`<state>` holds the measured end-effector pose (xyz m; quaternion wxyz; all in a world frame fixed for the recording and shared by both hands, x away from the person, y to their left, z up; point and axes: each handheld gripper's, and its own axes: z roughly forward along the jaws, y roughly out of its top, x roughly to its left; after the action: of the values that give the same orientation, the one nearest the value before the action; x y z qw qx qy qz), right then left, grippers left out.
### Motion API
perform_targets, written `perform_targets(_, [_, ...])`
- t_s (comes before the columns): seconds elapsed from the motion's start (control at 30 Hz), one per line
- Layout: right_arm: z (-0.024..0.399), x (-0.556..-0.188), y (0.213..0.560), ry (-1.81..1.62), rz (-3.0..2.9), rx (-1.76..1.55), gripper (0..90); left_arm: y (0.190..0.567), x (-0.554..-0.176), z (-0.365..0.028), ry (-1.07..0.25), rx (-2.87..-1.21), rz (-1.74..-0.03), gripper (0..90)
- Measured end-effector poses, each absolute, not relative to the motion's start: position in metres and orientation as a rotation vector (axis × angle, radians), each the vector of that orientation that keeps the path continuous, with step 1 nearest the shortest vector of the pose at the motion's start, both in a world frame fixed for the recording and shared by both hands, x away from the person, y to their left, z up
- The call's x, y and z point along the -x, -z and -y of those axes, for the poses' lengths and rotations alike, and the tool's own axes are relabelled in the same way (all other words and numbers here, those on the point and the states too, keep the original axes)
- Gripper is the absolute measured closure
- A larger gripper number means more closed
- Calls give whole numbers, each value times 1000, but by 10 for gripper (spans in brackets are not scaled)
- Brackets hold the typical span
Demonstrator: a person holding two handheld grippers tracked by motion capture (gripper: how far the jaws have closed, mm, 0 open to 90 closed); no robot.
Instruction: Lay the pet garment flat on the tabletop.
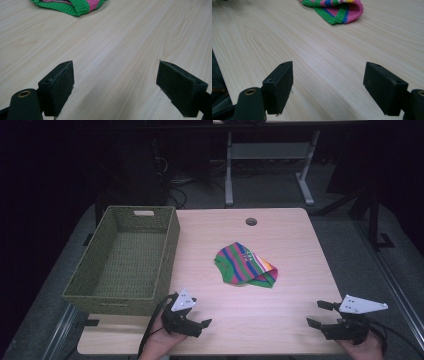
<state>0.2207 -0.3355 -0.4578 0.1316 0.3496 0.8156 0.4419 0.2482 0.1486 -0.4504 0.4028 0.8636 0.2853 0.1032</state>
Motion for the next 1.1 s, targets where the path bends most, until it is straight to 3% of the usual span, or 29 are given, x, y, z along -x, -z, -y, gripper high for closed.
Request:
perform_targets(0.57, [312, -234, 449, -1283, -2452, -958, 185, 451, -250, -155, -255, -2172, -720, 144])
perform_targets(1.1, [268, -281, 413, -1270, -2587, -829, 171, 449, -251, -155, -242, -2159, -703, 144])
